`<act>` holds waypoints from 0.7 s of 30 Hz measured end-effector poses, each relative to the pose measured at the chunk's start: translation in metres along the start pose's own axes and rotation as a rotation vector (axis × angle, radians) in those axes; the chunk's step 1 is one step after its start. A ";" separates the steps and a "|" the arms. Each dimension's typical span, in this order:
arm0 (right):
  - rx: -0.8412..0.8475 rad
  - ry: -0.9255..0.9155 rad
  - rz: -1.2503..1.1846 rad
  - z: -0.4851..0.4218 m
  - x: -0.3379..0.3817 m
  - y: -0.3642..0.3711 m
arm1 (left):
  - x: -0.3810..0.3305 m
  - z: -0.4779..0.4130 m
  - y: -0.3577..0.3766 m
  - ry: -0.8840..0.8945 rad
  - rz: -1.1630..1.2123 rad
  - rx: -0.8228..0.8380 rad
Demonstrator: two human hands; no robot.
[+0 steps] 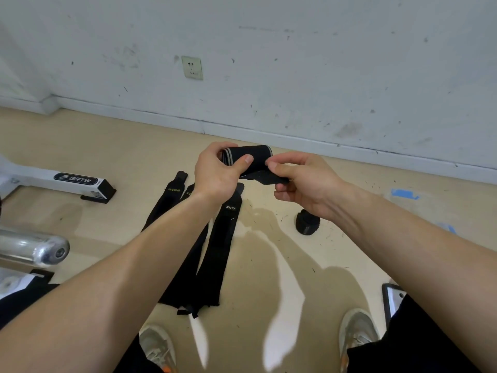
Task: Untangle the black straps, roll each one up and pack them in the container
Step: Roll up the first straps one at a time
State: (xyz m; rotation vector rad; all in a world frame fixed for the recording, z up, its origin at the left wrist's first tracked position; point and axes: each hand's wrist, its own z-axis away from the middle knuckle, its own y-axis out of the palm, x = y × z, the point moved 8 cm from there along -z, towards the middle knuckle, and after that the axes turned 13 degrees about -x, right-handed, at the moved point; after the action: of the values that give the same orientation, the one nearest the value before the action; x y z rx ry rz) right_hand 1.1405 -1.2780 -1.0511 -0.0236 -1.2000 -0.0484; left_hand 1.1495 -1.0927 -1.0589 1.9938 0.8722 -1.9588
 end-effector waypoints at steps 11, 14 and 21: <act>0.130 -0.076 -0.092 -0.003 0.011 0.006 | 0.012 0.014 0.010 -0.270 0.181 0.214; 0.188 -0.088 -0.108 -0.003 0.012 0.010 | 0.014 0.016 0.012 -0.347 0.210 0.249; 0.210 -0.203 0.001 -0.003 0.012 0.009 | 0.016 0.020 0.014 -0.419 0.256 0.326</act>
State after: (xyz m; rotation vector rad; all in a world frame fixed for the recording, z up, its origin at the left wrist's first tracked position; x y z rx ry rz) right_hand 1.1481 -1.2690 -1.0409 0.1589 -1.4030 0.0826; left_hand 1.1389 -1.1105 -1.0800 1.6342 0.1999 -2.3435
